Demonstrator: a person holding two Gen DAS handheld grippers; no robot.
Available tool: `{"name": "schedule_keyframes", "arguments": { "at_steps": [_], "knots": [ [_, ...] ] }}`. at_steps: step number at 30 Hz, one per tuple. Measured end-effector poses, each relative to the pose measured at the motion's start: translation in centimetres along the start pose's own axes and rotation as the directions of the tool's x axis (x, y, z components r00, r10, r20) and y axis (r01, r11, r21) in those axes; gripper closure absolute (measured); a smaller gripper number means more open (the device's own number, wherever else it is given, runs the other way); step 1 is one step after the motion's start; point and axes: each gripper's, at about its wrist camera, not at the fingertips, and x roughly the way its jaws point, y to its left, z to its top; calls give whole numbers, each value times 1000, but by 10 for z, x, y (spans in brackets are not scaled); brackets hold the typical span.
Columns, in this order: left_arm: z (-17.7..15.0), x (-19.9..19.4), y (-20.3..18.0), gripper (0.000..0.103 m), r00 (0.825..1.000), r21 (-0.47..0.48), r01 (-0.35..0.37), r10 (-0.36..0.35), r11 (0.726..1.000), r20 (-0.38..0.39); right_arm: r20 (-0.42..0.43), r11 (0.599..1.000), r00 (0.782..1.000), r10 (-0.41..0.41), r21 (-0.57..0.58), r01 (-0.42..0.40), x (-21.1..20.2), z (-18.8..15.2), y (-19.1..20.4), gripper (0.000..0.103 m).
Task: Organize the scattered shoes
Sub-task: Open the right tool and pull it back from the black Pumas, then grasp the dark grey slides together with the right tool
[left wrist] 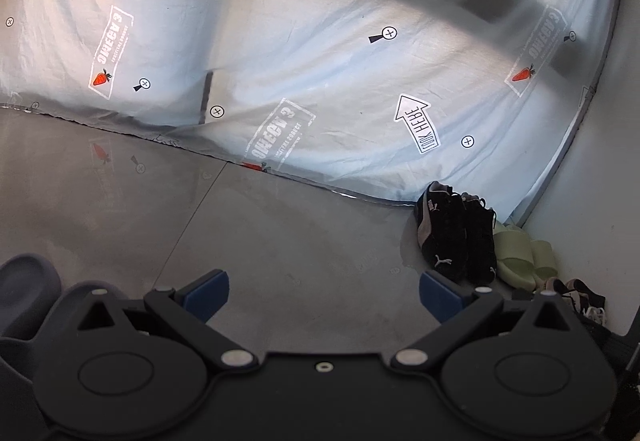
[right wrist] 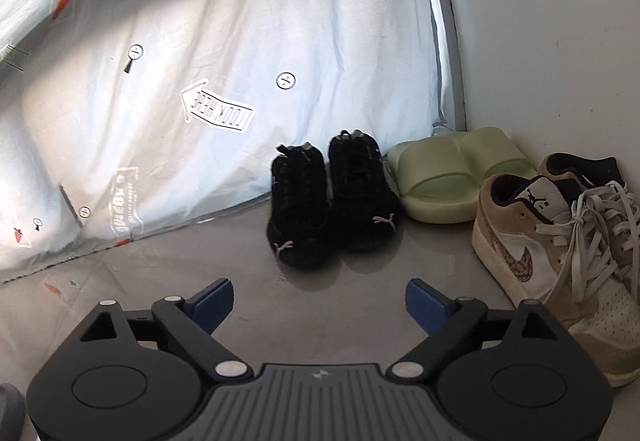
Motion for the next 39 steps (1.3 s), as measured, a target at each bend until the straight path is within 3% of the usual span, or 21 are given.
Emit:
{"name": "schedule_keyframes", "arguments": {
  "at_steps": [3,6,12,18,21,26,29,32,35,39],
  "knots": [
    [4,-22,30,0,1000,8,-11,11,1000,11,62,1000,998,-23,-15,24,-19,-6,37,0],
    [9,-42,66,0,999,15,-40,39,999,21,87,999,996,7,-46,-3,-32,-14,79,0],
    [19,-68,153,0,993,-55,-100,103,993,52,49,996,997,58,-76,-54,-52,-42,167,0],
    [25,-88,229,0,989,-69,-134,138,989,55,-59,971,984,167,-165,-174,-71,-86,255,1],
    [27,-91,266,0,988,-66,-146,149,987,36,-100,948,969,224,-208,-240,-89,-114,301,4],
    [26,-97,306,0,984,-18,-176,176,984,22,-152,915,951,269,-269,-302,-119,-159,359,28],
    [19,-101,323,0,981,-25,-194,195,981,7,-200,909,936,291,-248,-336,-136,-180,376,36],
    [10,-104,340,0,978,-47,-210,210,977,-12,-256,893,911,324,-237,-384,-153,-203,387,38],
    [1,-108,353,0,974,-65,-227,225,972,-35,-335,859,872,358,-248,-448,-164,-229,398,38],
    [-12,-116,360,0,971,-47,-233,229,971,-70,-386,844,845,370,-240,-479,-170,-248,412,37]
  ]
}}
